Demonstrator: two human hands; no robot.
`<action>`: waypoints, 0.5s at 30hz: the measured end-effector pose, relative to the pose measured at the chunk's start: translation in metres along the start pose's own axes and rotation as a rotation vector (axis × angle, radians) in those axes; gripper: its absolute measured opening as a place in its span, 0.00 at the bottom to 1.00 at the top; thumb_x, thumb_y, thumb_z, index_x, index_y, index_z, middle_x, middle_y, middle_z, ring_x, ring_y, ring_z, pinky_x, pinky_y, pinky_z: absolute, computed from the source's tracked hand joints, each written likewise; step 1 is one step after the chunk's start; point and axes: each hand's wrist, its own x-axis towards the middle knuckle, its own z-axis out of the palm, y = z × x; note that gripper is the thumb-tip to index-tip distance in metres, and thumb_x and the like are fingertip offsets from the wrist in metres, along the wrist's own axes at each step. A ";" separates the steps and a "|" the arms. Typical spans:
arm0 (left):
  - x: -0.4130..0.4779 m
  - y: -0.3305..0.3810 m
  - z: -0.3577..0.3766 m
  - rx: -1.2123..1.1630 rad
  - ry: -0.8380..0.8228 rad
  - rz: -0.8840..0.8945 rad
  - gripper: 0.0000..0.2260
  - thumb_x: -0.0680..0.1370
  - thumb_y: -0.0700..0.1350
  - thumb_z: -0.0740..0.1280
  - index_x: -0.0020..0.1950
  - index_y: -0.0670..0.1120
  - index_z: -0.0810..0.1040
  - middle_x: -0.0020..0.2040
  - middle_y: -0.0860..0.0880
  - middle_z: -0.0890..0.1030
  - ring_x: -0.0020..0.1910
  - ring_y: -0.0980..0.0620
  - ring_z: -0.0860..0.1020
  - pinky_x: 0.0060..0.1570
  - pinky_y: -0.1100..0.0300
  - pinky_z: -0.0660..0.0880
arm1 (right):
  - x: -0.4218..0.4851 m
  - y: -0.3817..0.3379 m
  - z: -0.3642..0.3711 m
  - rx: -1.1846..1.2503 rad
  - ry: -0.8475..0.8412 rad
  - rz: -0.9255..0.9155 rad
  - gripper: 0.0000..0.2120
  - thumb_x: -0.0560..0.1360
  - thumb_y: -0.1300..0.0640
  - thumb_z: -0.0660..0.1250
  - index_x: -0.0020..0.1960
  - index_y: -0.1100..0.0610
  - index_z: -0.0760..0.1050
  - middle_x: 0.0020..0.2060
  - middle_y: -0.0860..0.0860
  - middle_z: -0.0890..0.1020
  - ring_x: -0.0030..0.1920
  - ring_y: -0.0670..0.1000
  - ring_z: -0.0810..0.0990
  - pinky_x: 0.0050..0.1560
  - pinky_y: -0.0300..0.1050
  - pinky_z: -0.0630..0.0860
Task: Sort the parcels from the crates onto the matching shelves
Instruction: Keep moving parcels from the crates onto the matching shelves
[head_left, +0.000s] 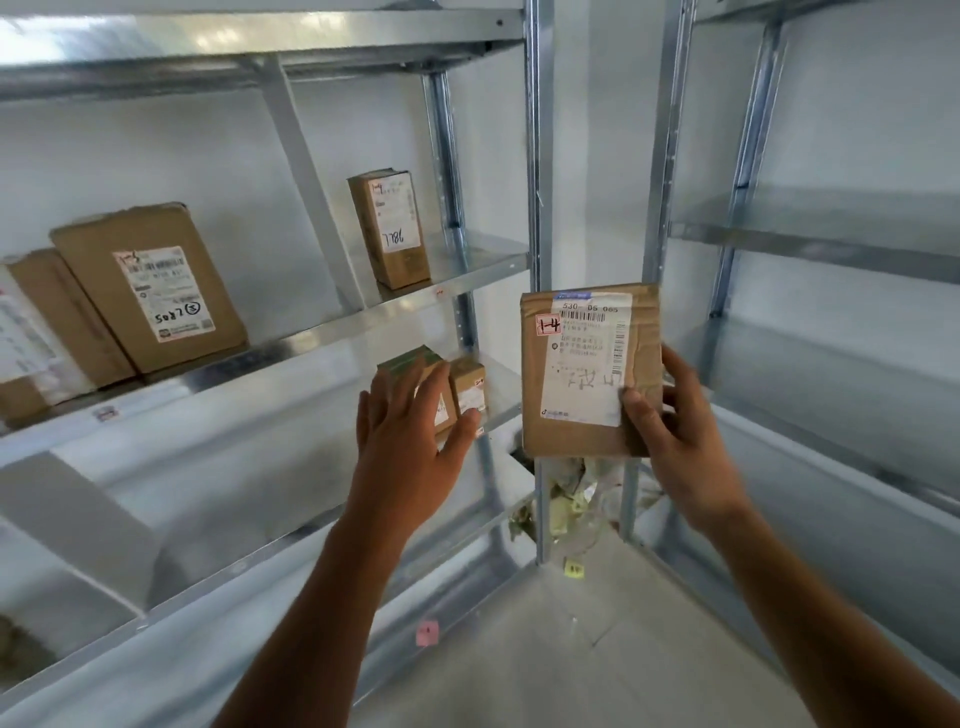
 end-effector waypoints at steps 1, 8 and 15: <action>0.011 -0.002 0.005 0.018 0.007 0.004 0.29 0.81 0.66 0.53 0.79 0.56 0.62 0.82 0.49 0.61 0.82 0.42 0.52 0.79 0.43 0.47 | 0.014 0.006 0.000 -0.006 -0.013 0.006 0.33 0.76 0.38 0.67 0.78 0.36 0.60 0.64 0.48 0.80 0.61 0.49 0.83 0.51 0.46 0.85; 0.105 -0.033 0.053 0.093 0.098 -0.029 0.33 0.81 0.71 0.46 0.82 0.56 0.58 0.84 0.51 0.56 0.83 0.46 0.48 0.78 0.51 0.41 | 0.137 0.041 0.026 -0.039 -0.111 -0.045 0.32 0.77 0.38 0.65 0.78 0.32 0.58 0.65 0.46 0.77 0.64 0.51 0.81 0.57 0.55 0.84; 0.195 -0.065 0.095 -0.057 0.204 -0.131 0.37 0.80 0.71 0.47 0.83 0.53 0.51 0.84 0.52 0.52 0.83 0.50 0.43 0.81 0.46 0.49 | 0.272 0.066 0.066 -0.063 -0.202 -0.134 0.29 0.79 0.39 0.63 0.77 0.31 0.58 0.65 0.45 0.78 0.64 0.51 0.82 0.56 0.56 0.85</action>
